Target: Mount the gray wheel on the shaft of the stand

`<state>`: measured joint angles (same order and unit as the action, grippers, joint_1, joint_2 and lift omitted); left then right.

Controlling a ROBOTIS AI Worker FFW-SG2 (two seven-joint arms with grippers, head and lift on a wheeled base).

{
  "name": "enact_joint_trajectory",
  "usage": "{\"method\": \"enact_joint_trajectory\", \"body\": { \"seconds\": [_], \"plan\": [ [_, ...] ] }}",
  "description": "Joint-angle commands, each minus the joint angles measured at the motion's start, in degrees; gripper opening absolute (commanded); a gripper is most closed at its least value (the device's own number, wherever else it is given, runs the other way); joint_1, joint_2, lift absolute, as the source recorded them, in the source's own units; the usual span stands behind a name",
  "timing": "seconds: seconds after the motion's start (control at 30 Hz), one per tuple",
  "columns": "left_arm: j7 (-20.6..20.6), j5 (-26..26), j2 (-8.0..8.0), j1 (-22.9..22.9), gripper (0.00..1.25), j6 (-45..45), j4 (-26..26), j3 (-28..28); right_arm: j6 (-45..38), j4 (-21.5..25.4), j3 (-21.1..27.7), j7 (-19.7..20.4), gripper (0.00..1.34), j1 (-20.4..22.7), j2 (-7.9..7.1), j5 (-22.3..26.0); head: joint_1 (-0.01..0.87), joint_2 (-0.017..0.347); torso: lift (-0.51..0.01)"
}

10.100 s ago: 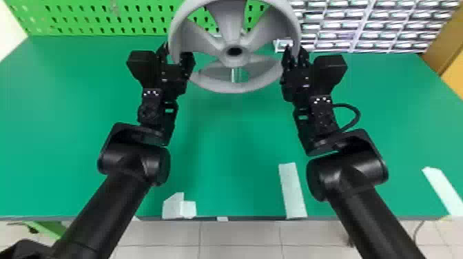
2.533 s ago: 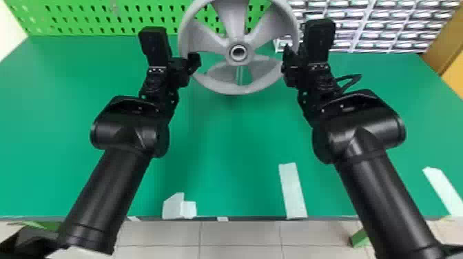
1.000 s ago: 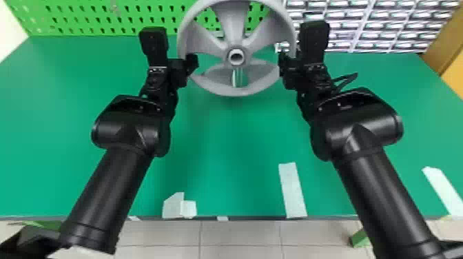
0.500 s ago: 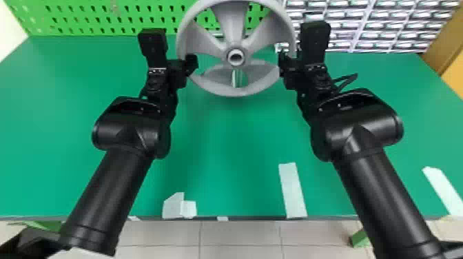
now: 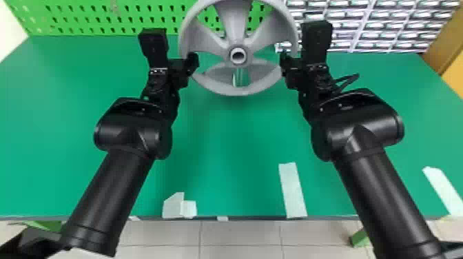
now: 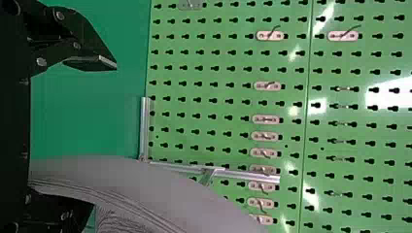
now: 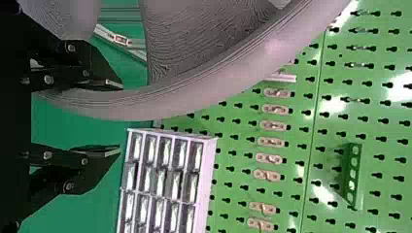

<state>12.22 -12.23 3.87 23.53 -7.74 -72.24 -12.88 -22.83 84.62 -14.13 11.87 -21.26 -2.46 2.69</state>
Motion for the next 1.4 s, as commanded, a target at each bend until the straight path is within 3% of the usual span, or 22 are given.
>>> {"method": "enact_joint_trajectory", "body": {
  "seconds": [0.0, 0.53, 0.83, 1.17, 1.37],
  "plan": [
    [-0.01, -0.25, 0.00, -0.06, 0.81, 0.00, 0.00, -0.31, -0.02, -0.07, -0.02, 0.00, 0.60, -0.01, 0.00, 0.04, 0.865, 0.052, -0.101],
    [-1.06, -0.33, 0.00, -0.06, 0.90, 0.44, 0.00, -0.83, 0.07, -0.16, -0.02, 0.00, 0.66, -0.01, 0.09, -0.05, 0.865, 0.052, -0.101],
    [-2.12, -0.25, 0.00, 0.03, 0.95, 0.62, 0.00, -0.92, 0.25, -0.16, 0.07, 0.00, 0.82, 0.08, 0.09, -0.05, 0.865, 0.052, -0.101],
    [-2.64, -0.16, 0.00, 0.03, 1.02, 0.97, 0.00, -1.19, 0.51, -0.16, 0.07, 0.00, 1.20, 0.17, 0.09, -0.05, 0.865, 0.052, -0.101],
    [-3.00, -0.16, 0.00, -0.24, 1.10, 1.24, 0.00, -1.01, 0.69, -0.16, 0.07, 0.00, 1.23, 0.26, 0.18, -0.05, 0.865, 0.052, -0.101]
  ]
}}
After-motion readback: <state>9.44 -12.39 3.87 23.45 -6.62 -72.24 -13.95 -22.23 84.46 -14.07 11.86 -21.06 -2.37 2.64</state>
